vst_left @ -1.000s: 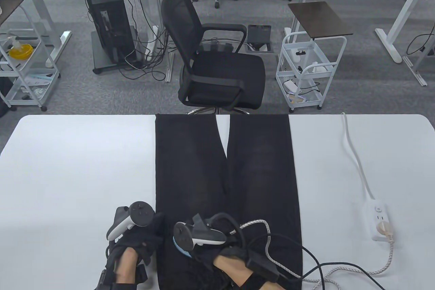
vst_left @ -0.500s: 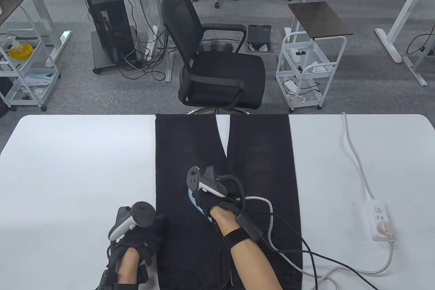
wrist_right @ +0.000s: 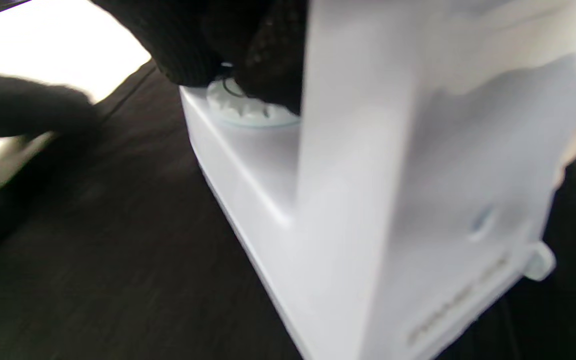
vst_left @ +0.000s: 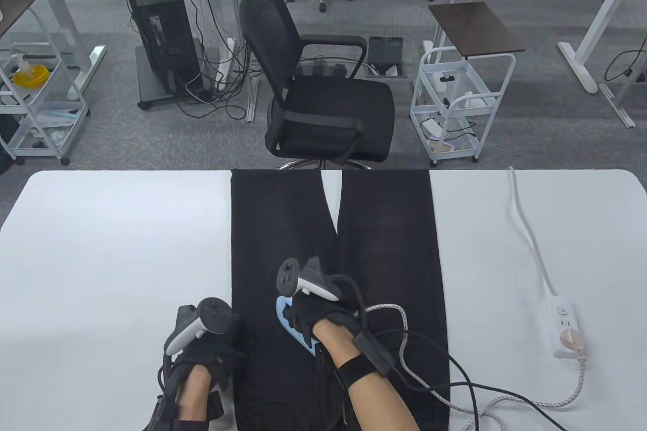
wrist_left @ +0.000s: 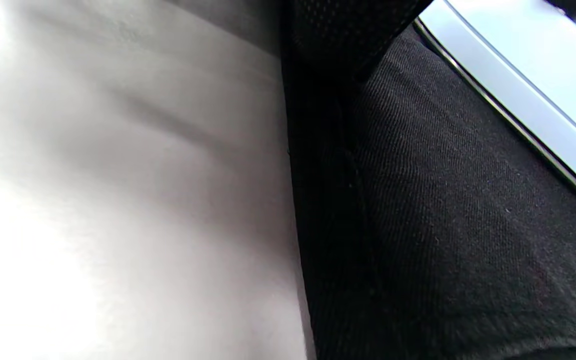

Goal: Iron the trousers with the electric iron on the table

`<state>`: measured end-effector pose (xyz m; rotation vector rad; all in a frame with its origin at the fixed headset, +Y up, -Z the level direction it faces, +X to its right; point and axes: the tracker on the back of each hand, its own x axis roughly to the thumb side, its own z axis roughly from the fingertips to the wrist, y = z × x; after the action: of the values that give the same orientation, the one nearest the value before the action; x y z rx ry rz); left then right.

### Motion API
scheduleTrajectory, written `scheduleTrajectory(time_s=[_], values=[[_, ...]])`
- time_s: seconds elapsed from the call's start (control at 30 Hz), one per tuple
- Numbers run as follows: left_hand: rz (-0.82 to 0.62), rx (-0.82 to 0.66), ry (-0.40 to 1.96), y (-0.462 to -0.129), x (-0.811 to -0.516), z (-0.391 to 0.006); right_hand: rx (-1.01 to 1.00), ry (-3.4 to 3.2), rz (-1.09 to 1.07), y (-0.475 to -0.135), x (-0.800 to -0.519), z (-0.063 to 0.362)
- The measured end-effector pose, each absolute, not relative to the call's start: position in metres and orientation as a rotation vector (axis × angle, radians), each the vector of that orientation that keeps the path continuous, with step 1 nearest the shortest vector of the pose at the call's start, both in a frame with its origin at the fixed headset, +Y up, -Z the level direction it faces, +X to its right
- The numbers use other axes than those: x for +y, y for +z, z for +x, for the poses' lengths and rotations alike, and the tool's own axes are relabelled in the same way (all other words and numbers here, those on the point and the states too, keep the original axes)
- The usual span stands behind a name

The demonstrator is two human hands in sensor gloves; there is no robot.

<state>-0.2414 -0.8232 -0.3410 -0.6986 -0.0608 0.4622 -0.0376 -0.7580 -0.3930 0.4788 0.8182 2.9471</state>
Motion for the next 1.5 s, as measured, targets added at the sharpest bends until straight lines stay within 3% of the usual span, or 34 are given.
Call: scheduleTrajectory(time_s=[0.23,0.33,0.43,0.7,1.0,1.07,1.23,1.4,1.5], values=[[-0.700,-0.040,0.481,-0.340,-0.823,-0.242,0.825,2.955,0.821,-0.323,-0.756,-0.046],[-0.700,-0.042,0.489,-0.339,-0.823,-0.243,0.714,2.964,0.987,-0.290,-0.756,-0.042],[-0.699,-0.043,0.490,-0.339,-0.823,-0.243,0.566,3.041,1.019,-0.276,-0.755,-0.045],[-0.699,-0.044,0.497,-0.339,-0.823,-0.243,0.560,3.040,1.035,-0.283,-0.755,-0.045],[-0.698,-0.043,0.492,-0.339,-0.822,-0.242,0.627,3.039,0.936,-0.340,-0.754,-0.051],[-0.699,-0.044,0.494,-0.340,-0.822,-0.242,0.482,3.124,0.849,-0.356,-0.756,-0.053],[-0.699,-0.046,0.495,-0.340,-0.822,-0.243,0.572,3.054,0.609,-0.405,-0.759,-0.046],[-0.696,-0.058,0.486,-0.340,-0.821,-0.243,0.486,3.084,0.288,-0.448,-0.760,-0.032],[-0.692,-0.059,0.504,-0.340,-0.821,-0.244,0.524,3.065,0.189,-0.457,-0.760,-0.030]])
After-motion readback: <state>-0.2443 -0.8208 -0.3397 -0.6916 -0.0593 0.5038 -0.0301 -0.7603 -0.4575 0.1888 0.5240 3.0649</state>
